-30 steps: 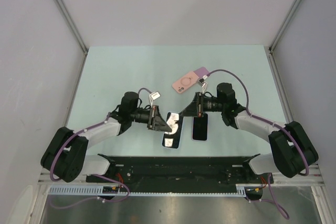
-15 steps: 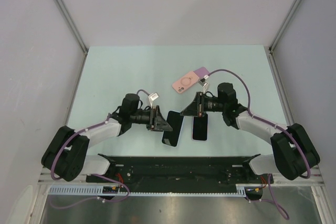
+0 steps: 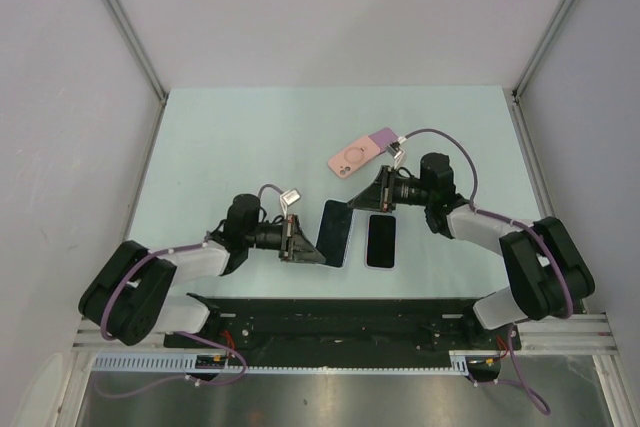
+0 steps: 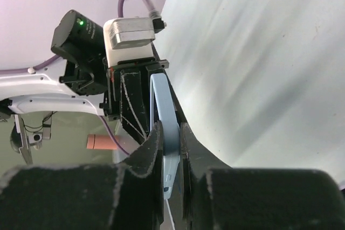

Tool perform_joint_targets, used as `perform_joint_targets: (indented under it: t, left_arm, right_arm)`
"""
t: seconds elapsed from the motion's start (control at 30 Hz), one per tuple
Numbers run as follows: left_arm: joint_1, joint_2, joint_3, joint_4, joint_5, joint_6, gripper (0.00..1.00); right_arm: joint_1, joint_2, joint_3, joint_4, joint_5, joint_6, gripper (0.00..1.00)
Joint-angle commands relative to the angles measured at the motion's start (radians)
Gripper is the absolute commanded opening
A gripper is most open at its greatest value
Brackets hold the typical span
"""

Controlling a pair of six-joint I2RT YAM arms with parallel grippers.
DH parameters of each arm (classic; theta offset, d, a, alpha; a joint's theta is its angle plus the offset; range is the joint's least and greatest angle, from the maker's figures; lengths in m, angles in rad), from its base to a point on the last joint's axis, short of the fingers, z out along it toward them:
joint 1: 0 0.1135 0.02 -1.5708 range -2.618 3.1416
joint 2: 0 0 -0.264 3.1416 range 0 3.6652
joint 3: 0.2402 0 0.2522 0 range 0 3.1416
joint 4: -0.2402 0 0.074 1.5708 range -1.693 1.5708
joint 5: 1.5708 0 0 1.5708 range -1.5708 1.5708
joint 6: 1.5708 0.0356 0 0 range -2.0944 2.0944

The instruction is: Put the phone into the phone case

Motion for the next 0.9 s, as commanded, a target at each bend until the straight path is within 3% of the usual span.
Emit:
perform_joint_targets:
  t: [0.0, 0.03, 0.1, 0.13, 0.23, 0.33, 0.4, 0.53, 0.67, 0.87]
  left_arm:
    - [0.006, 0.038, -0.002, 0.016, -0.092, -0.046, 0.00]
    - [0.006, 0.042, -0.003, 0.016, -0.098, -0.047, 0.00]
    - [0.006, 0.042, 0.000, 0.016, -0.104, -0.049, 0.00]
    - [0.006, 0.041, 0.000, 0.015, -0.115, -0.049, 0.00]
    - [0.006, 0.044, 0.015, -0.025, -0.156, -0.043, 0.00]
    - [0.006, 0.065, 0.027, -0.016, -0.175, -0.053, 0.00]
    - [0.006, 0.079, 0.035, 0.013, -0.187, -0.075, 0.00]
    - [-0.002, 0.171, 0.064, 0.025, -0.218, -0.098, 0.00]
    - [-0.032, 0.251, 0.070, 0.155, -0.210, -0.174, 0.00]
    - [-0.087, 0.340, 0.101, 0.168, -0.236, -0.205, 0.00]
  right_arm:
    - [0.011, 0.030, 0.045, 0.110, -0.063, 0.072, 0.09]
    - [0.008, 0.034, 0.045, 0.111, -0.060, 0.073, 0.11]
    - [-0.016, 0.034, 0.045, 0.094, -0.042, 0.074, 0.26]
    - [-0.029, 0.027, 0.045, 0.065, -0.031, 0.068, 0.41]
    - [-0.094, -0.002, 0.043, -0.004, -0.005, 0.053, 0.68]
    - [-0.156, -0.052, 0.045, -0.076, 0.012, 0.034, 0.89]
    - [-0.185, -0.089, 0.045, -0.121, 0.041, 0.002, 0.97]
    - [-0.199, -0.193, 0.046, -0.277, 0.090, -0.053, 1.00]
    - [-0.202, -0.293, 0.046, -0.385, 0.135, -0.101, 1.00]
    - [-0.208, -0.345, 0.046, -0.492, 0.158, -0.136, 1.00]
